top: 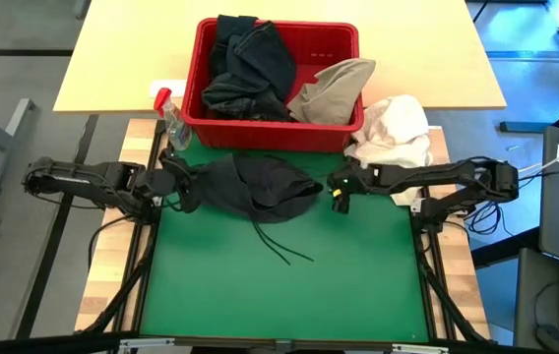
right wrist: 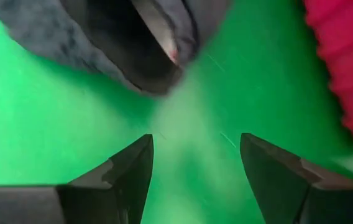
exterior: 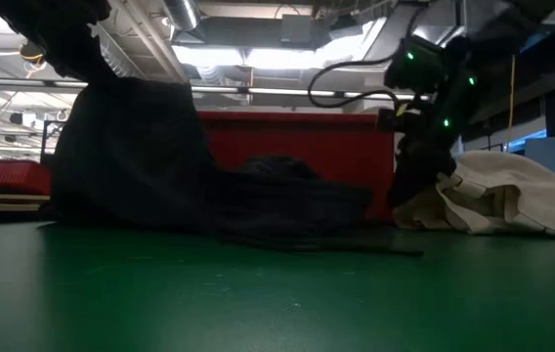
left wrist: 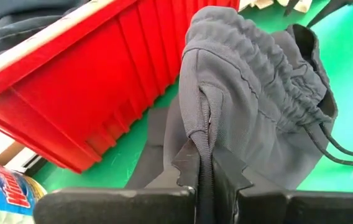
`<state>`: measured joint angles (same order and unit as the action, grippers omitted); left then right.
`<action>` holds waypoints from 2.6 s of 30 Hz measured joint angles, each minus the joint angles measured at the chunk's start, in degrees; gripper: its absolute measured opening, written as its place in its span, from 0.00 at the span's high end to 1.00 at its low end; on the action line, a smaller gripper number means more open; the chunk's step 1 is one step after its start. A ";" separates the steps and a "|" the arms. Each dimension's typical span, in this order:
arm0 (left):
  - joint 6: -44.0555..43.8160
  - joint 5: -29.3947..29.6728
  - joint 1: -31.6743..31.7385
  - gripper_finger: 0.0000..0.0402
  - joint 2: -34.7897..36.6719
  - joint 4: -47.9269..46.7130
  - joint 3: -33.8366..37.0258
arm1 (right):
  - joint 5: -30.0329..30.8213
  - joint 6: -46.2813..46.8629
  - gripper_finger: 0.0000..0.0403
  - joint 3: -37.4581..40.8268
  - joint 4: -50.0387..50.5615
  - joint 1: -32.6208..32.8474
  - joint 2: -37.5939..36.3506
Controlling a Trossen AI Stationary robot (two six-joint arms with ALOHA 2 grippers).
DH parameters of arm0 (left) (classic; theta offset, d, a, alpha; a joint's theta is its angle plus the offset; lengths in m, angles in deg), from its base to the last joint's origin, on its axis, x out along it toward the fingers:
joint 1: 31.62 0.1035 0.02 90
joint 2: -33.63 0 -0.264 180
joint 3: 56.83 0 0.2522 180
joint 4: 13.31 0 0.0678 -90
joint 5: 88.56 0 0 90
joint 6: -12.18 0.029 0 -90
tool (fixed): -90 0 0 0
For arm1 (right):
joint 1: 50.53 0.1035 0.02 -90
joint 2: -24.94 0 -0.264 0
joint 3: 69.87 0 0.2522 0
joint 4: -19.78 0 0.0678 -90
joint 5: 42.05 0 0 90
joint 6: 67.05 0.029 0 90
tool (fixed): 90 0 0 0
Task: Fold Laundry from Bin
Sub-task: Fold the black shorts
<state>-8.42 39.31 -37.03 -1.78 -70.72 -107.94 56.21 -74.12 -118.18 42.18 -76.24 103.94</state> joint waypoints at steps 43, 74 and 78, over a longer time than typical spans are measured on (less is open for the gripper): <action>16.96 1.17 -0.04 0.97 4.68 12.08 -16.22 | -3.69 -2.98 0.96 -25.56 27.15 2.81 -27.73; 32.81 -11.70 -0.02 0.97 6.33 34.36 -21.75 | -5.16 6.95 0.96 -48.99 39.73 2.87 -26.14; 32.82 -11.91 -0.02 0.97 6.33 33.67 -21.75 | -9.89 6.63 0.97 -49.09 40.46 2.83 -26.16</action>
<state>24.40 27.40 -37.05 4.55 -37.05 -129.69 46.32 -67.50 -167.26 82.64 -73.41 77.78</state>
